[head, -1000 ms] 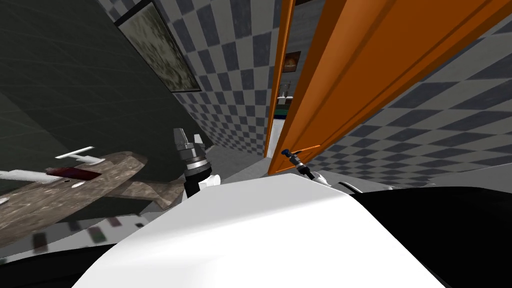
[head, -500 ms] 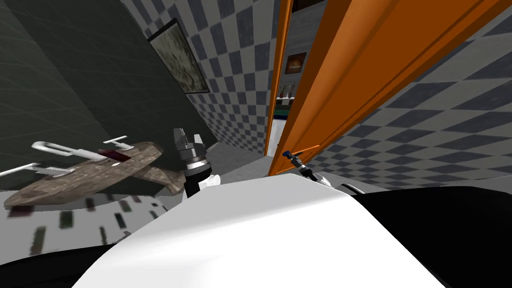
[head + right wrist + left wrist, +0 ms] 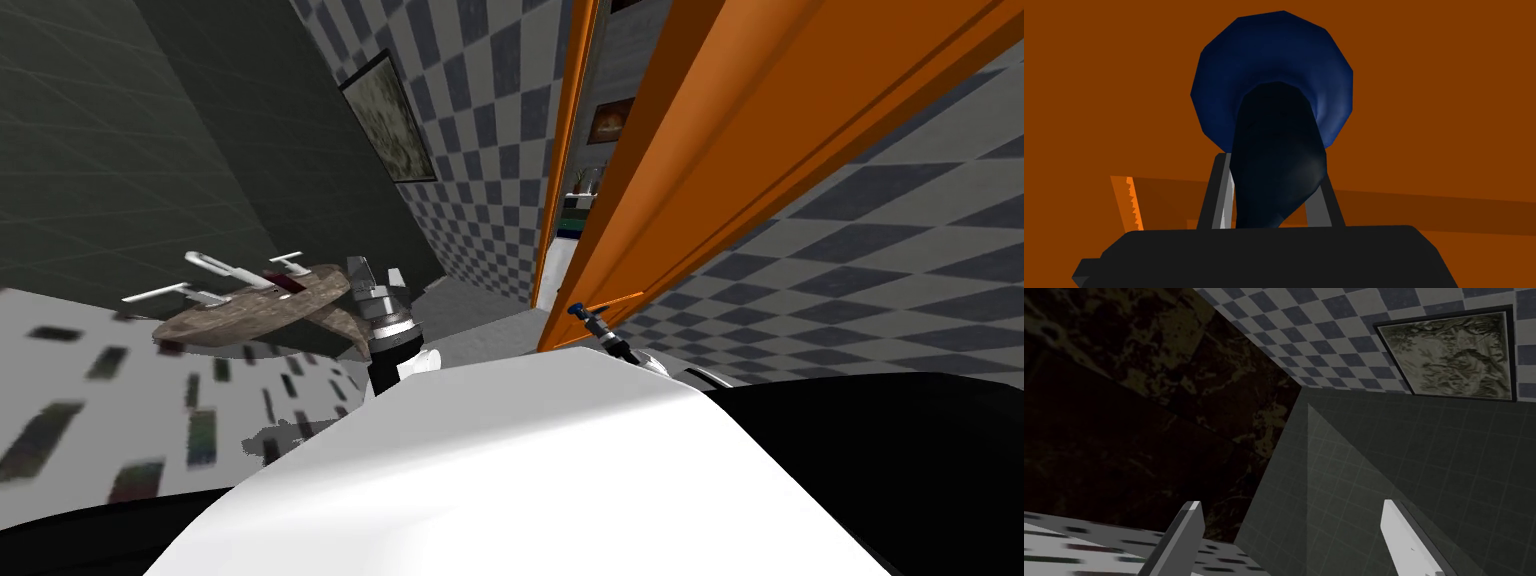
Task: Pull the door open
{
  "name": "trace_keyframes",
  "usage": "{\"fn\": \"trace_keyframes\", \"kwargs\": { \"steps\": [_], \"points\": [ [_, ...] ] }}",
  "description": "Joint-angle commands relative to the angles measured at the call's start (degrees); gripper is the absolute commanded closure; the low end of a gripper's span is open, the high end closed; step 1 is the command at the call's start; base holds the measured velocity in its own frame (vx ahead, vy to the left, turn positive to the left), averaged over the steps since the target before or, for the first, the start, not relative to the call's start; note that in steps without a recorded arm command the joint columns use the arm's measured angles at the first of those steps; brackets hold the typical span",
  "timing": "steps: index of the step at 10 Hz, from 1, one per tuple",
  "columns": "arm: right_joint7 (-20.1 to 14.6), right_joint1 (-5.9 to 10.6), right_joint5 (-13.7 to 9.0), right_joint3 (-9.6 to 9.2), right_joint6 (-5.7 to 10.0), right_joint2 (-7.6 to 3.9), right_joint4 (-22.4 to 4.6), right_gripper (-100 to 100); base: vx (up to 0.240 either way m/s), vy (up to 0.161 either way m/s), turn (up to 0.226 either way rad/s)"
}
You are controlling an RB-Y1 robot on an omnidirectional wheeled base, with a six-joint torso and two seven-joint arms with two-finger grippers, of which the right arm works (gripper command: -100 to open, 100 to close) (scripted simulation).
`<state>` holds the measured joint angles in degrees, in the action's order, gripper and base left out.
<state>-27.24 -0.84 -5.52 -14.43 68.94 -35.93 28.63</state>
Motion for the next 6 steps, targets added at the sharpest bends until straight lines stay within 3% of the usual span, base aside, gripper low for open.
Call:
{"fn": "trace_keyframes", "kwargs": {
  "steps": [1, 5, 6],
  "points": [
    [-0.1, -0.45, -0.3, -0.04, 1.11, -0.51, -0.6, 100, -0.203, -0.096, 0.177],
    [-0.4, -1.22, -0.7, -0.40, 3.54, -1.29, -2.0, 100, -0.206, -0.100, 0.162],
    [-0.4, -1.24, -0.5, -0.59, 2.94, -0.83, -1.3, 100, -0.086, -0.036, 0.031]
  ]
}}
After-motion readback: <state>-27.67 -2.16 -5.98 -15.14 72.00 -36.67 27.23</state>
